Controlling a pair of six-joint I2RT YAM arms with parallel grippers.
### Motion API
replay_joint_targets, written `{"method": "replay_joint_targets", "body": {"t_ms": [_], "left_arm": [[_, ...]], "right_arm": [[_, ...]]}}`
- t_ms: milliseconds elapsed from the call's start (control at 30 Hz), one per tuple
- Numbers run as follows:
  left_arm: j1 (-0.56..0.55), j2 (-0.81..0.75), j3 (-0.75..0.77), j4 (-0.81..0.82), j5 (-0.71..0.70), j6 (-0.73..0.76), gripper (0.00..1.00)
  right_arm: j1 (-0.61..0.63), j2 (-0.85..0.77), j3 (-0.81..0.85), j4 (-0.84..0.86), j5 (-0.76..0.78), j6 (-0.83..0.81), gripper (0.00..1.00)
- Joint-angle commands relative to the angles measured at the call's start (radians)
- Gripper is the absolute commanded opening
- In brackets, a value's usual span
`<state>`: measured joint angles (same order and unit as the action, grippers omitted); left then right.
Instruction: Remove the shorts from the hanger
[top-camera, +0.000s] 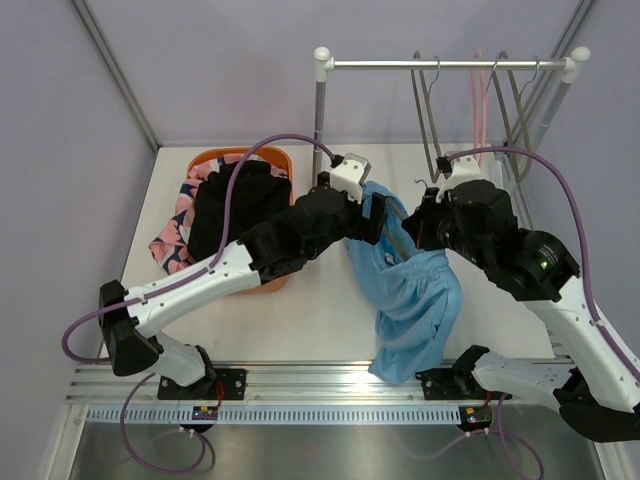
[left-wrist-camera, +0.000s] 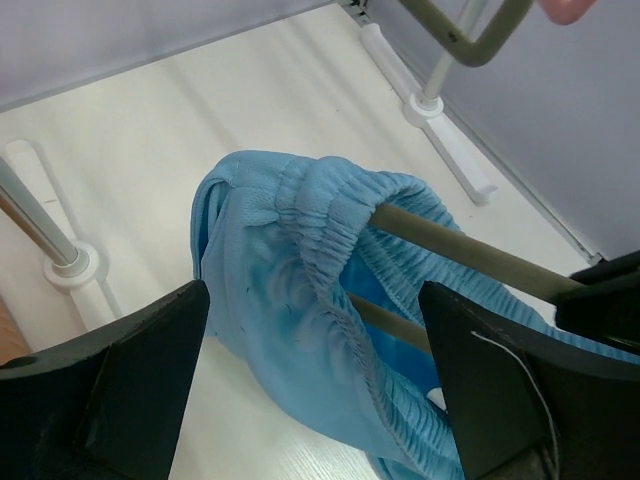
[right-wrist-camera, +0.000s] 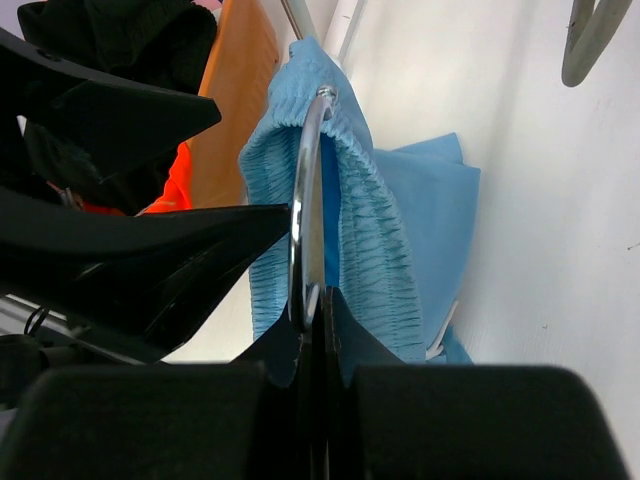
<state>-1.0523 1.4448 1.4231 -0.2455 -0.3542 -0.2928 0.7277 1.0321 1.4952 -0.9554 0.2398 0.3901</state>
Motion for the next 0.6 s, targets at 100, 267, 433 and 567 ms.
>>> {"method": "replay_joint_targets", "body": {"t_ms": [100, 267, 433, 567], "left_arm": [[-0.005, 0.058, 0.079, 0.017, -0.098, 0.012, 0.76], [-0.005, 0.068, 0.08, 0.023, -0.114, 0.023, 0.37], [-0.003, 0.091, 0.115, -0.006, -0.156, 0.061, 0.0], [0.02, 0.118, 0.189, -0.027, -0.218, 0.09, 0.0]], "right_arm": [[0.018, -0.027, 0.026, 0.05, -0.013, 0.018, 0.0], [0.018, -0.04, 0.036, 0.041, -0.005, 0.016, 0.0], [0.018, -0.055, 0.057, 0.024, 0.0, 0.013, 0.0], [0.018, -0.07, 0.074, 0.014, -0.065, 0.0, 0.0]]}}
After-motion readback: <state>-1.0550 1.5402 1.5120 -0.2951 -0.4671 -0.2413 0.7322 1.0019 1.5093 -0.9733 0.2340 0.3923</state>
